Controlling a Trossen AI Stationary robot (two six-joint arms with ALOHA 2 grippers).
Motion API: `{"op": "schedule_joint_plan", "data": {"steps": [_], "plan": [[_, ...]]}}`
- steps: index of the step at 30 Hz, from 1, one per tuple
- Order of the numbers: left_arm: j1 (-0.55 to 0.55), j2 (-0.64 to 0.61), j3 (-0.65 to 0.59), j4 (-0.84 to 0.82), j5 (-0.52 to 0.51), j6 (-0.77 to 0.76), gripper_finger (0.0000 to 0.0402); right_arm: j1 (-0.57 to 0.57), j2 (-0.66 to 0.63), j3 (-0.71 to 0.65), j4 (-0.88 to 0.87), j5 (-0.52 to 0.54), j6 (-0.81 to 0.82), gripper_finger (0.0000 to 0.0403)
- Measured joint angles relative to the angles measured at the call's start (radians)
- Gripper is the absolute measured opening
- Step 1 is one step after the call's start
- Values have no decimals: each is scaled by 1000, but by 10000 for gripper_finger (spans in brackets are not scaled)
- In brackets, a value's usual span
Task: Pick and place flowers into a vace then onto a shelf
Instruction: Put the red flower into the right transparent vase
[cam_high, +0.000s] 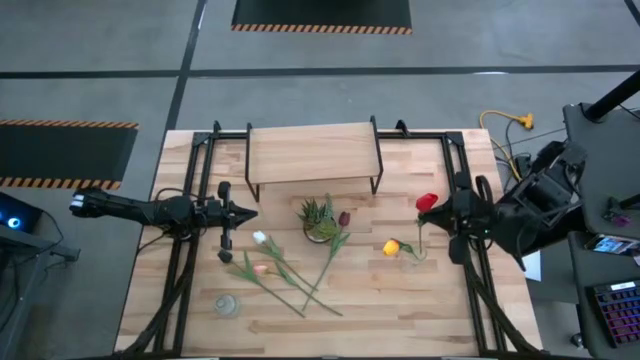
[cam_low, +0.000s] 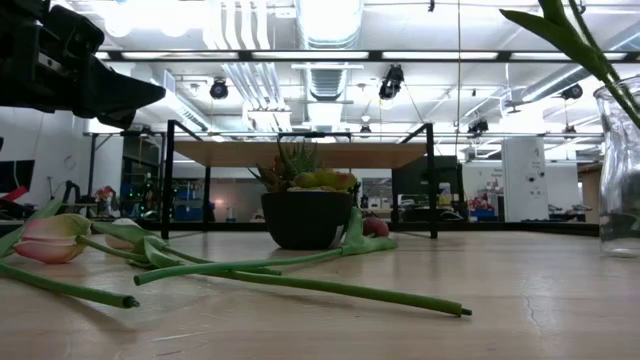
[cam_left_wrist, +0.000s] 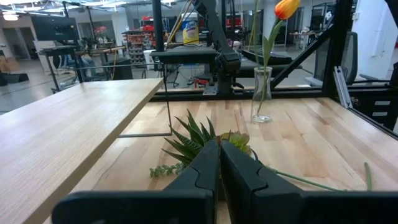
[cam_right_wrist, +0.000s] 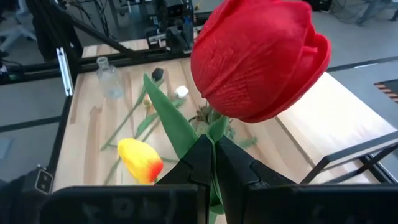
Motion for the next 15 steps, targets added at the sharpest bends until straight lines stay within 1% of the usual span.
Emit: {"op": "schedule_joint_plan", "data": {"steps": [7, 15], "plan": [[0, 0, 0, 0, 0, 0, 0, 61, -4, -98, 8, 80, 62, 9], [0, 0, 0, 0, 0, 0, 0, 135, -11, -213, 28, 169, 172, 9]]}}
